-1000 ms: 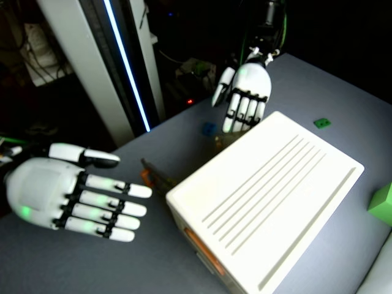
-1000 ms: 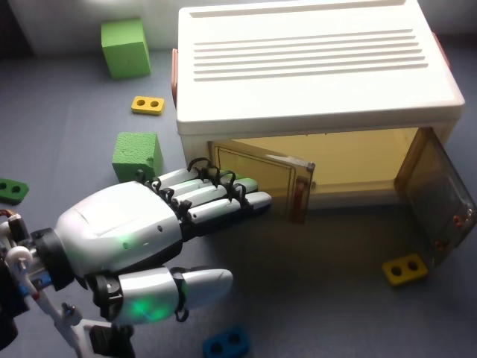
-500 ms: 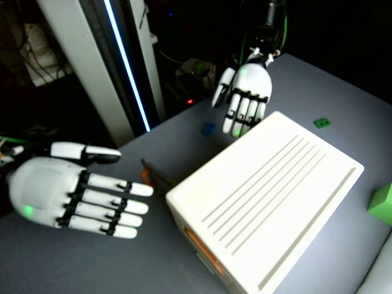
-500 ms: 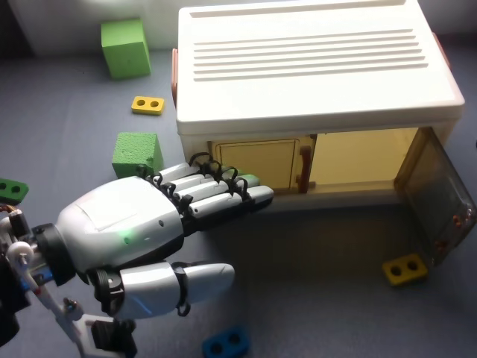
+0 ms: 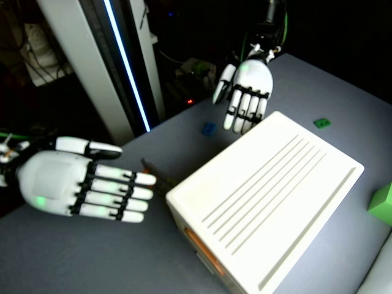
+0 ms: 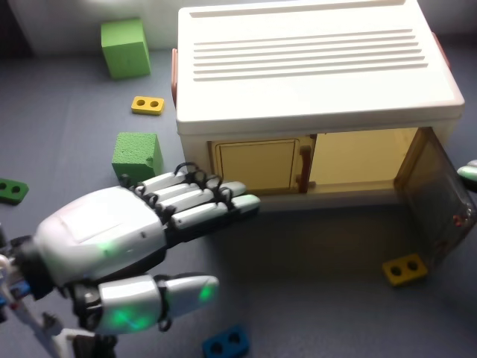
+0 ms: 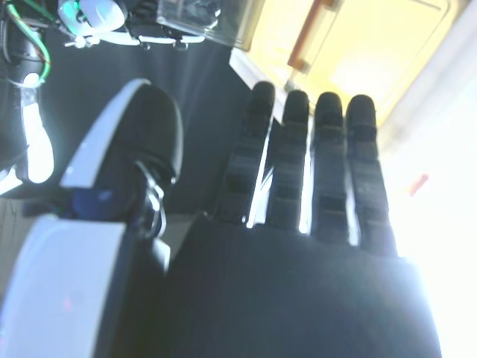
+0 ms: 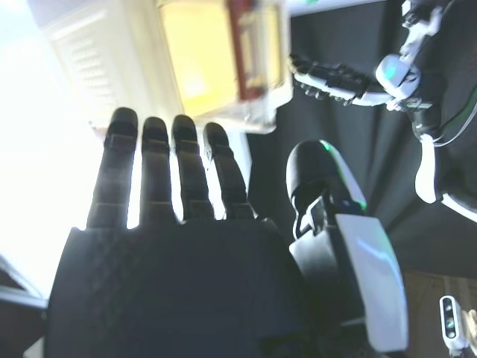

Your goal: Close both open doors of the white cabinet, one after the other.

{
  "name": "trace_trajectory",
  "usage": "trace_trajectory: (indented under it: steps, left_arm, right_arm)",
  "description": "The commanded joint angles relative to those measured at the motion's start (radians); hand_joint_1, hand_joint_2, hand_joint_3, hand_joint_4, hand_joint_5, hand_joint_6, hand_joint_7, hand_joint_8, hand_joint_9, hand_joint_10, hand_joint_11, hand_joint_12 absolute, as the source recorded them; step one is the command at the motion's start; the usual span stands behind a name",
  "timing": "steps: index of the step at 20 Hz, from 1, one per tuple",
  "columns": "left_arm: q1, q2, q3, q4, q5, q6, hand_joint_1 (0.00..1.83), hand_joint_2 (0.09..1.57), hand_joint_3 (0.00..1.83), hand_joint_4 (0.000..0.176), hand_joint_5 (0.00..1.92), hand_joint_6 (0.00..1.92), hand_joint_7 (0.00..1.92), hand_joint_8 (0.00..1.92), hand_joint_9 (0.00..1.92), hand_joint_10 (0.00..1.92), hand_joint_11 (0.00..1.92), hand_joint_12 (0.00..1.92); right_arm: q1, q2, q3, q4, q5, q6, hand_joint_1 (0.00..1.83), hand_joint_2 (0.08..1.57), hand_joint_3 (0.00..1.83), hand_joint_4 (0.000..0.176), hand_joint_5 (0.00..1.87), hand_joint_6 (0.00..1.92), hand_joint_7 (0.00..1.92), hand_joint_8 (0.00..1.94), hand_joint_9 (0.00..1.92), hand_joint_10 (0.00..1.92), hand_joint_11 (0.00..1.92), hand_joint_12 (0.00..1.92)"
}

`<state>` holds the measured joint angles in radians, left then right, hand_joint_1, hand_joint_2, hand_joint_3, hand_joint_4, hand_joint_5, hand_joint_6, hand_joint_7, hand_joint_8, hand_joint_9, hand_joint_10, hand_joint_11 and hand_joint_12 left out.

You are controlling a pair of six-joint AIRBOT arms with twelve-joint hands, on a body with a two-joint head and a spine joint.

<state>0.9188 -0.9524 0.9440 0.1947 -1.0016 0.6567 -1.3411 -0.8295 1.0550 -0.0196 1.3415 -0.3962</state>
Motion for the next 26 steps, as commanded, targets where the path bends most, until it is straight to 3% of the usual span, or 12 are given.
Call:
trace_trajectory:
  steps: [1,4,5,6,8,13,18,20,24,26]
  left_arm:
    - [0.003,0.01,-0.009,-0.02,-0.138,-0.003,0.0,1.57,0.01,0.0,0.13,0.0,0.09,0.0,0.13,0.0,0.0,0.56]
    - [0.033,0.031,-0.027,-0.054,-0.166,0.016,0.03,1.56,0.0,0.0,0.18,0.0,0.12,0.01,0.15,0.0,0.0,0.63]
    - [0.044,0.039,-0.033,-0.067,-0.178,0.025,0.0,1.57,0.01,0.0,0.18,0.0,0.13,0.01,0.16,0.0,0.0,0.62]
    - [0.06,0.048,-0.041,-0.084,-0.196,0.035,0.0,1.57,0.01,0.0,0.15,0.0,0.12,0.0,0.14,0.0,0.0,0.58]
    - [0.104,0.08,-0.068,-0.133,-0.244,0.06,0.0,1.57,0.01,0.0,0.1,0.0,0.07,0.0,0.1,0.0,0.0,0.51]
    - [0.165,0.135,-0.102,-0.217,-0.32,0.12,0.0,1.57,0.05,0.0,0.07,0.0,0.12,0.0,0.15,0.0,0.0,0.56]
    - [0.224,0.16,-0.124,-0.29,-0.397,0.155,0.01,1.57,0.03,0.0,0.14,0.01,0.18,0.01,0.22,0.01,0.0,0.75]
    - [0.242,0.164,-0.128,-0.311,-0.422,0.162,0.0,1.57,0.05,0.0,0.11,0.0,0.1,0.0,0.12,0.0,0.0,0.56]
    - [0.274,0.182,-0.144,-0.35,-0.475,0.185,0.0,1.56,0.0,0.0,0.09,0.0,0.07,0.0,0.08,0.0,0.0,0.43]
    - [0.282,0.184,-0.146,-0.358,-0.485,0.188,0.0,1.55,0.0,0.0,0.1,0.0,0.11,0.01,0.13,0.01,0.0,0.57]
  right_arm:
    - [0.012,0.0,-0.004,0.015,0.104,0.008,0.0,1.44,0.01,0.008,0.07,0.0,0.04,0.0,0.0,0.0,0.01,0.0]
    - [0.02,-0.006,-0.005,-0.001,0.099,0.008,0.0,1.45,0.01,0.031,0.07,0.0,0.03,0.0,0.0,0.0,0.01,0.0]
    - [0.022,-0.007,-0.005,-0.004,0.098,0.008,0.0,1.45,0.01,0.029,0.07,0.0,0.03,0.0,0.0,0.0,0.01,0.0]
    - [0.024,-0.008,-0.005,-0.007,0.097,0.008,0.0,1.45,0.01,0.012,0.08,0.01,0.04,0.0,0.0,0.0,0.01,0.0]
    - [0.031,-0.014,-0.005,-0.013,0.097,0.008,0.0,1.46,0.01,0.0,0.09,0.01,0.05,0.01,0.0,0.0,0.01,0.0]
    - [0.056,-0.029,-0.005,-0.041,0.084,0.008,0.0,1.48,0.01,0.009,0.07,0.0,0.04,0.0,0.0,0.0,0.01,0.0]
    - [0.11,-0.063,0.003,-0.083,0.051,0.008,0.0,1.5,0.02,0.0,0.08,0.01,0.05,0.0,0.0,0.0,0.0,0.0]
    - [0.123,-0.071,0.006,-0.088,0.047,0.008,0.0,1.51,0.01,0.0,0.07,0.0,0.05,0.0,0.0,0.0,0.0,0.0]
    - [0.154,-0.09,0.014,-0.102,0.045,0.008,0.0,1.5,0.0,0.0,0.06,0.0,0.03,0.0,0.0,0.0,0.0,0.0]
    - [0.171,-0.103,0.022,-0.103,0.044,0.008,0.0,1.5,0.0,0.0,0.07,0.0,0.04,0.0,0.01,0.0,0.02,0.01]
